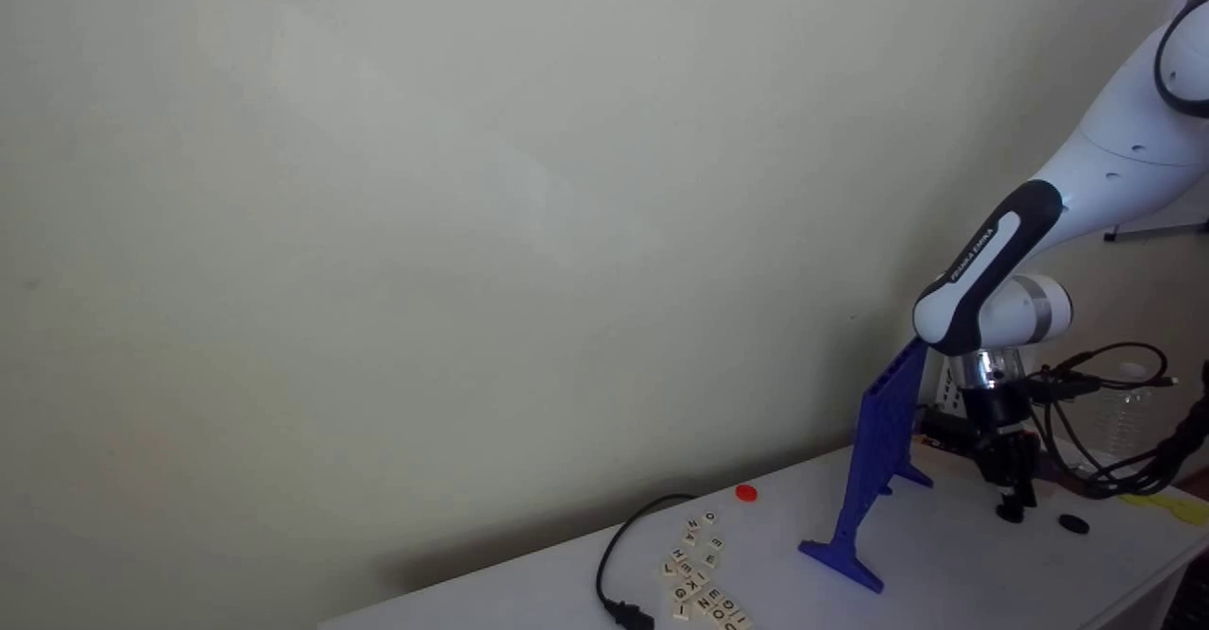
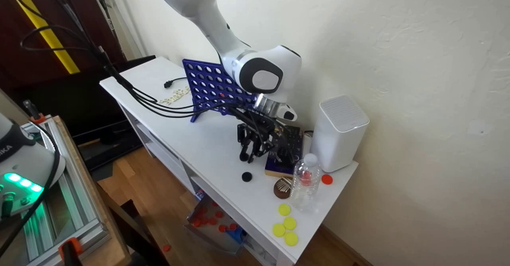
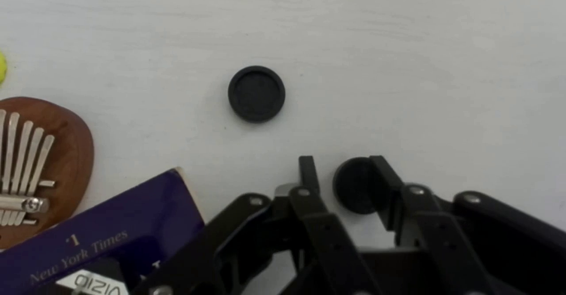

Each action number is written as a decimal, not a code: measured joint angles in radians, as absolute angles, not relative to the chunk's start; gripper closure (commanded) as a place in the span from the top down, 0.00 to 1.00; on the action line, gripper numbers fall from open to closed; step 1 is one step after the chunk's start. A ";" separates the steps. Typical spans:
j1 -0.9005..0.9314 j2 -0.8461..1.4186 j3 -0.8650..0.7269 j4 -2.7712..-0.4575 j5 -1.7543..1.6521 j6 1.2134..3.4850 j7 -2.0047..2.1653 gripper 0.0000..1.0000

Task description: Put the blue circle inside the blue object

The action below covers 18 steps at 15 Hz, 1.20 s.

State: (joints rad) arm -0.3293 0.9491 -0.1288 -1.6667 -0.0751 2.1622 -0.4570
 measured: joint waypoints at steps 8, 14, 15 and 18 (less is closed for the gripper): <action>-0.329 0.952 -0.125 -1.664 -0.075 2.165 -0.454 1.00; -0.329 0.956 -0.117 -1.664 -0.075 2.173 -0.436 0.85; -0.329 0.957 -0.116 -1.664 -0.075 2.175 -0.435 0.71; -0.329 0.959 -0.114 -1.664 -0.075 2.179 -0.434 0.45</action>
State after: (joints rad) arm -0.3291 0.9590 -0.1142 -1.6642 -0.0750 2.1788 -0.4343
